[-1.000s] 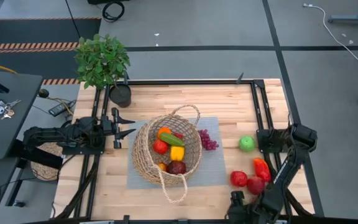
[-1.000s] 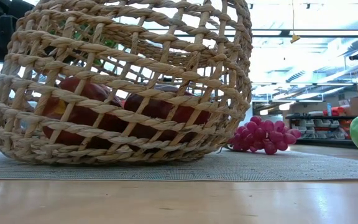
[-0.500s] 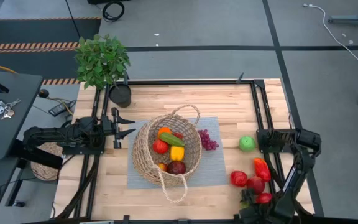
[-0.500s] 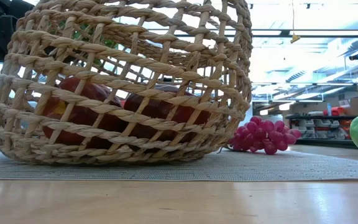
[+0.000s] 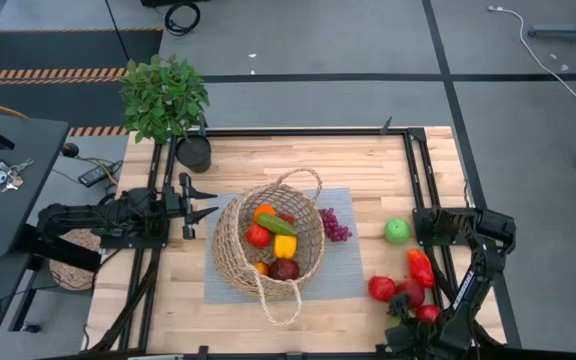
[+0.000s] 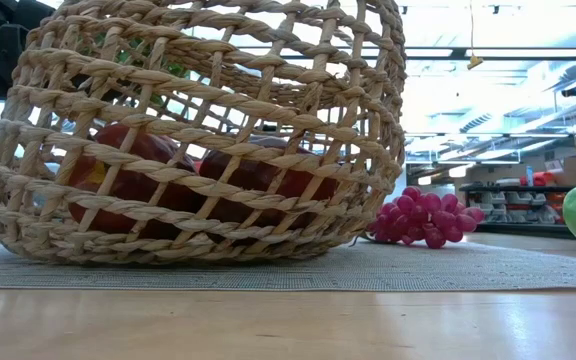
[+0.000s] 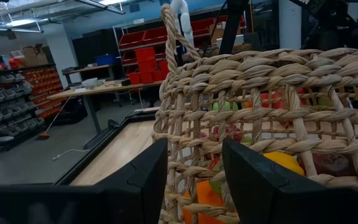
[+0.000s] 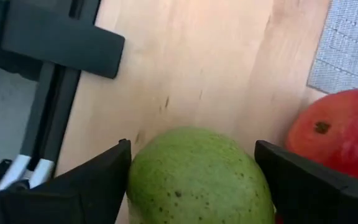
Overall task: Build produce basket
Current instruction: Put the pear in the basket
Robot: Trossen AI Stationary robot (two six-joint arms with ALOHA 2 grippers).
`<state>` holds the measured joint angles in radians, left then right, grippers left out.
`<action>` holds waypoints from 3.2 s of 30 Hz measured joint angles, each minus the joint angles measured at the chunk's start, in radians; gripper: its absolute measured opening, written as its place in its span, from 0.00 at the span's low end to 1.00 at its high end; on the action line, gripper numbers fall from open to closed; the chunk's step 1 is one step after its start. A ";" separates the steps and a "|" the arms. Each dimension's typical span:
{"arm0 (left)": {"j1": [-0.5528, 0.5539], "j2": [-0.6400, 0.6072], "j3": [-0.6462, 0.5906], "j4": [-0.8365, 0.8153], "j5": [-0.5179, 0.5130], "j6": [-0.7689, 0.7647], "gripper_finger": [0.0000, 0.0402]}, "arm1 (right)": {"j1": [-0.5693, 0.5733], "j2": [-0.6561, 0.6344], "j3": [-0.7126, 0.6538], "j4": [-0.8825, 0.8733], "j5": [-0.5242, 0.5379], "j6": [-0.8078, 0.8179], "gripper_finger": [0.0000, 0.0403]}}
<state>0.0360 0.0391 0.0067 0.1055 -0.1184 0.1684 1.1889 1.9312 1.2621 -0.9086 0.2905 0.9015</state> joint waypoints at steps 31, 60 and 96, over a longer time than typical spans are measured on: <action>0.000 0.000 0.000 0.000 0.000 0.000 0.40 | -0.073 -0.001 0.321 -0.142 0.131 -0.098 0.76; 0.000 0.000 0.000 0.000 0.000 0.000 0.40 | -0.427 -0.053 0.460 -0.413 0.872 -0.543 0.76; 0.000 0.000 0.000 0.000 0.000 0.000 0.40 | -0.929 -0.194 0.402 0.593 -0.273 -0.878 0.76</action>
<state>0.0360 0.0391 0.0071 0.1055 -0.1181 0.1681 0.2601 1.7374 1.6638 -0.3157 0.0179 0.0238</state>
